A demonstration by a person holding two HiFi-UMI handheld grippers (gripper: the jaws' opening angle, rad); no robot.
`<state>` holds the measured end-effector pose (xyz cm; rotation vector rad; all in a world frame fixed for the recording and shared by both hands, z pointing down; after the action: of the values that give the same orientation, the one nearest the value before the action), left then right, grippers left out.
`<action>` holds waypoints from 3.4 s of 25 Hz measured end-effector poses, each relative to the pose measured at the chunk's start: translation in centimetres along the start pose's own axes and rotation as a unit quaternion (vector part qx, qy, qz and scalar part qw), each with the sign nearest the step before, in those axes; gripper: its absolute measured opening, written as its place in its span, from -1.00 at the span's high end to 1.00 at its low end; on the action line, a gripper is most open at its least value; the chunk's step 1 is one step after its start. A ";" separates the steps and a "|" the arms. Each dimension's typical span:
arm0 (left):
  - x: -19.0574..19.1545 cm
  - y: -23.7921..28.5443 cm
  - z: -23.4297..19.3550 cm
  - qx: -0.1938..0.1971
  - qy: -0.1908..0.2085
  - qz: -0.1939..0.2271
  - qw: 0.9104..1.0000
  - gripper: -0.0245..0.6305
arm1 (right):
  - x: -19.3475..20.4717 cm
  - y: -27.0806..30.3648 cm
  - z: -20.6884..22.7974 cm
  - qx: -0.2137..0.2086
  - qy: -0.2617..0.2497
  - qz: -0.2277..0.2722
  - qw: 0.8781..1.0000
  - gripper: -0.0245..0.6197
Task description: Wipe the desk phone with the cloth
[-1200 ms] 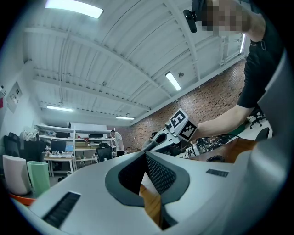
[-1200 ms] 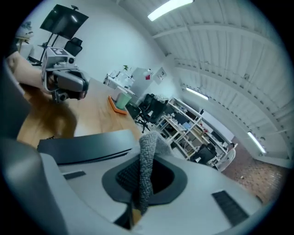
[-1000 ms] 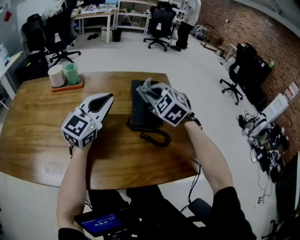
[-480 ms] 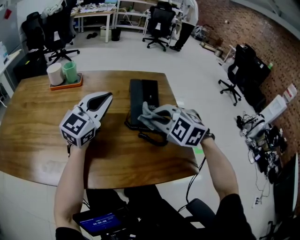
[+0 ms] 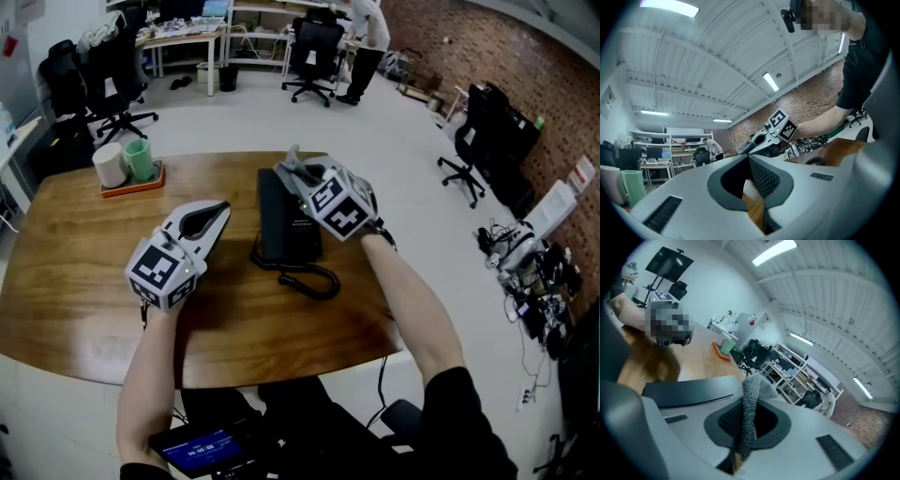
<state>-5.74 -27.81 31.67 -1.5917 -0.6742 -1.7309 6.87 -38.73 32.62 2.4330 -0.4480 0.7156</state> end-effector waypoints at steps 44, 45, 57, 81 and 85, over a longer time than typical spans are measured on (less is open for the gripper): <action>0.1 0.4 1.5 0.022 0.035 -0.017 0.999 0.93 | 3.5 -8.9 -12.9 -0.144 -0.152 -0.010 0.978 0.85; 0.1 0.5 1.6 0.022 0.035 -0.017 0.999 0.93 | 3.6 -9.7 -13.6 -0.161 -0.167 -0.012 0.973 0.85; 0.2 0.3 1.4 0.021 0.030 -0.010 0.999 0.93 | 2.0 -1.8 2.7 0.051 -0.003 -0.009 0.999 0.85; 0.3 0.7 1.8 0.041 0.042 -0.019 0.998 0.93 | 3.3 -12.9 -14.0 -0.126 -0.095 0.013 0.987 0.85; 0.3 0.4 2.6 0.055 0.043 -0.025 0.997 0.93 | 1.8 -13.4 -12.5 -0.089 -0.052 0.056 0.993 0.85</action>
<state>-3.77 -26.09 32.20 -1.4285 -0.7591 -1.7572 9.53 -20.97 36.85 2.2981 -0.6644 0.5711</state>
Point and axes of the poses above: the fingertips, and each gripper's own axes: y forward along the fingers, z to its right, x out of its underside, the point moved 1 cm from there along -y, backward along the fingers, and after that the axes turned 7 degrees about -y, right-handed, at the moved point
